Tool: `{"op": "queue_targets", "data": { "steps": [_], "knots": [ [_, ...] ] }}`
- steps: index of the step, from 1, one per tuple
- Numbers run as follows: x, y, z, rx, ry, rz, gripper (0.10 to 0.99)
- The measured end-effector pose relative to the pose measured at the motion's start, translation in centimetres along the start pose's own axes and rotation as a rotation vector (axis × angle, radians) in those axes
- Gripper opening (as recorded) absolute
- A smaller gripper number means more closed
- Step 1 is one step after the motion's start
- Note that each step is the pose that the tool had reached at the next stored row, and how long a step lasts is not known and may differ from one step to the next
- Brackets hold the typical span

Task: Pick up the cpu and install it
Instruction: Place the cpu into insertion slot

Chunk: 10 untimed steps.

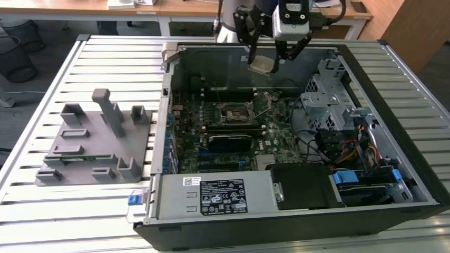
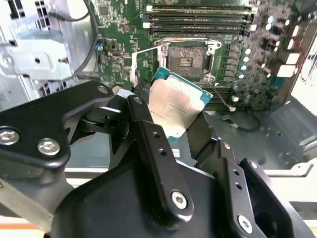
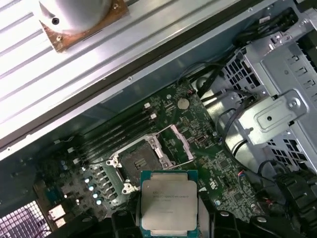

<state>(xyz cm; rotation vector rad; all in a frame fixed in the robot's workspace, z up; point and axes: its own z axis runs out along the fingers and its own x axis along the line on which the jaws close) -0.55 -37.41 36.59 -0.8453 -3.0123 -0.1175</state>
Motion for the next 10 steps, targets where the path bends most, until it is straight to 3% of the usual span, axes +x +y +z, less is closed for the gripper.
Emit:
{"op": "queue_targets", "data": {
  "steps": [10],
  "knots": [
    [-0.01,-0.03,0.40,-0.006,-0.0127,0.181,0.545]
  ]
}}
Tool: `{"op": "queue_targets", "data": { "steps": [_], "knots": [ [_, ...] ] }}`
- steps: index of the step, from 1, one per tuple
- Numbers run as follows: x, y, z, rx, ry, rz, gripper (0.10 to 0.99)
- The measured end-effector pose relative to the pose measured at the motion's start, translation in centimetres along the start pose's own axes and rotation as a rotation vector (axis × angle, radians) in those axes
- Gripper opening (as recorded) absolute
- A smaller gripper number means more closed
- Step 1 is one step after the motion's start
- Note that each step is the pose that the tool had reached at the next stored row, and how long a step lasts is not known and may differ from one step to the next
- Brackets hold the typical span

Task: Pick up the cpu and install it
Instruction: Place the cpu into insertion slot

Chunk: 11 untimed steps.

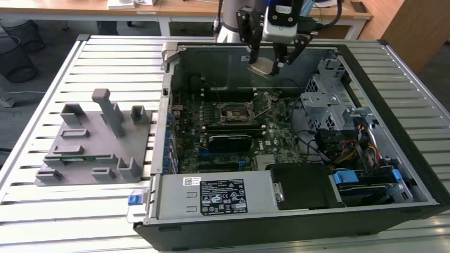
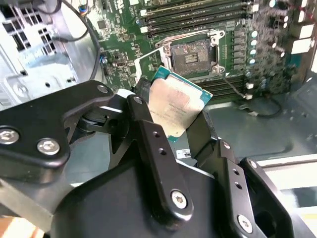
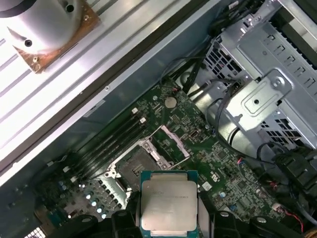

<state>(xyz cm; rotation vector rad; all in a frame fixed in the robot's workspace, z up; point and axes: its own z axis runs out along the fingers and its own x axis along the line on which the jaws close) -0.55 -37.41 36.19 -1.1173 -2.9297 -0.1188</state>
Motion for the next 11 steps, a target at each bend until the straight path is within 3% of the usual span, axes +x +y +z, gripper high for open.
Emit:
{"op": "queue_targets", "data": {
  "steps": [11],
  "knots": [
    [-0.02,-0.05,0.73,-0.006,-0.0139,0.200,0.545]
  ]
}}
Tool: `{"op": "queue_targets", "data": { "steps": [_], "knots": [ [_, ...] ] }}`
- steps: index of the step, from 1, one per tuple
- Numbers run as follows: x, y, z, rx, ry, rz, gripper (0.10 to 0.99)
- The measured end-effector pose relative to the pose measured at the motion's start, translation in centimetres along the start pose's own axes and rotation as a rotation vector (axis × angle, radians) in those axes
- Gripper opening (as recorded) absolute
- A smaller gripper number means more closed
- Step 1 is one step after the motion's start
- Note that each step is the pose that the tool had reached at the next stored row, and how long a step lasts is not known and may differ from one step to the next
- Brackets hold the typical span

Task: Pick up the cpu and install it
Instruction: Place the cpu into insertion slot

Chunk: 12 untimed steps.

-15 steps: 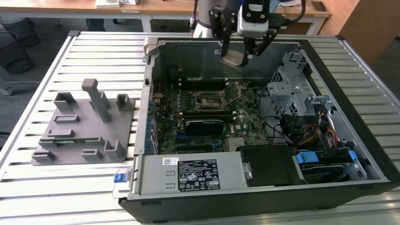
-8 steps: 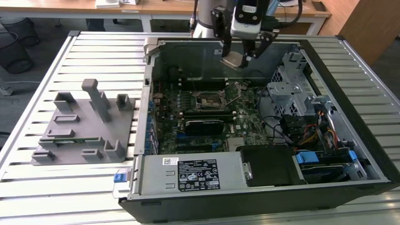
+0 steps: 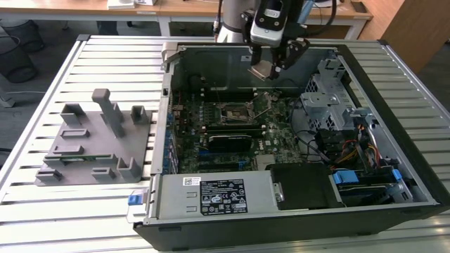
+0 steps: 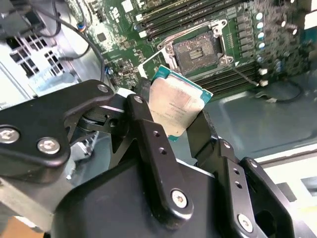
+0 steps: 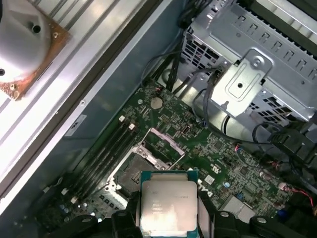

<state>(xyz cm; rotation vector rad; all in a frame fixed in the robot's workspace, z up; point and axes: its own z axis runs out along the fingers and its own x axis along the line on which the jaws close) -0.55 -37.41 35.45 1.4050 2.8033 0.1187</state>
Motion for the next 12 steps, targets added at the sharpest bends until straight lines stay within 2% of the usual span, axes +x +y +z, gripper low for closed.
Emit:
{"op": "queue_targets", "data": {
  "steps": [12],
  "knots": [
    [-0.01,-0.03,0.41,-0.007,-0.0150,0.217,0.545]
  ]
}}
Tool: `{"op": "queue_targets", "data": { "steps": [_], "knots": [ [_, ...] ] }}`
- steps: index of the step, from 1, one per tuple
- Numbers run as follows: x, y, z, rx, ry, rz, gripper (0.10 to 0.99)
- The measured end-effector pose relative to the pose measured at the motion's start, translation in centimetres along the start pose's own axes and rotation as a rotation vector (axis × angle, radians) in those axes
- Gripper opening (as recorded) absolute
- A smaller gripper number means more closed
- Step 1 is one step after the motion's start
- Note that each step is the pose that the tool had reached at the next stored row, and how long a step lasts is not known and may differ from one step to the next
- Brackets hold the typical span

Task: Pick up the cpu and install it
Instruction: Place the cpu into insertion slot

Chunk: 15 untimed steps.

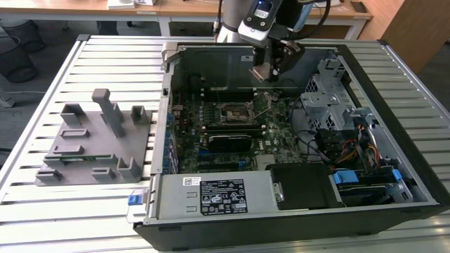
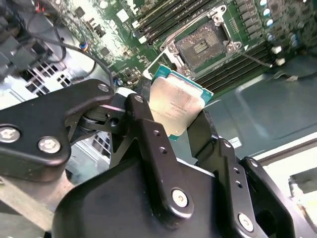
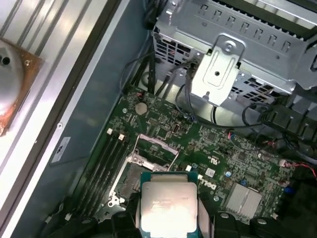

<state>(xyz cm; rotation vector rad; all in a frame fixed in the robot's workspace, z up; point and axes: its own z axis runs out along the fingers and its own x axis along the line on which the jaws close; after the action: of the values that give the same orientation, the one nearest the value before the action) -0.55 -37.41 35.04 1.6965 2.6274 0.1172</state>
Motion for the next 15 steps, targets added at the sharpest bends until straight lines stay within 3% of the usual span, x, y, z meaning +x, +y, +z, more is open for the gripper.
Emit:
{"op": "queue_targets", "data": {
  "steps": [9,15],
  "knots": [
    [0.03,-0.03,0.54,-0.001,-0.0110,0.149,0.545],
    [0.72,-0.98,0.73,-0.001,-0.0123,0.164,0.545]
  ]
}}
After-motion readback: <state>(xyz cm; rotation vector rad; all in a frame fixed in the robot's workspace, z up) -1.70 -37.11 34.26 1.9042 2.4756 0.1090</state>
